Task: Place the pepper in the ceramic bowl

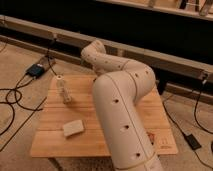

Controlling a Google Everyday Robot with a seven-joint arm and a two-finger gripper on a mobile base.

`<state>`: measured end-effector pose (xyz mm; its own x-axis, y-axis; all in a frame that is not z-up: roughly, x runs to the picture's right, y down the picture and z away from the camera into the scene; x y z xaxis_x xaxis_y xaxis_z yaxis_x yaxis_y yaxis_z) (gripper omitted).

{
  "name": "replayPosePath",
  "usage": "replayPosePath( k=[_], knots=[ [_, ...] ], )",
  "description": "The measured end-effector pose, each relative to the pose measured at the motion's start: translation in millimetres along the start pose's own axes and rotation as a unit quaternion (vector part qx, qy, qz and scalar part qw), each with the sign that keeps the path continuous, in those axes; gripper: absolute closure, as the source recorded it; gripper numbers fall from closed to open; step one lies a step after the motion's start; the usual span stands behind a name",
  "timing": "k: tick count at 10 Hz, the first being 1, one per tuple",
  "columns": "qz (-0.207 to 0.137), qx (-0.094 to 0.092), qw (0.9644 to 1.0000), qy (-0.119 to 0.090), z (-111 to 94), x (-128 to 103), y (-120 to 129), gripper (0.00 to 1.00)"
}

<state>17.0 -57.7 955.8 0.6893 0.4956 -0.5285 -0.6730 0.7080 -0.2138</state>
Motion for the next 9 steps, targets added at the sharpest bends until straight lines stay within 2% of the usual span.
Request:
replayPosePath(
  k=[9],
  knots=[
    [0.004,0.002,1.0000,-0.002,-5.1,1.5,-1.7,0.24]
  ],
)
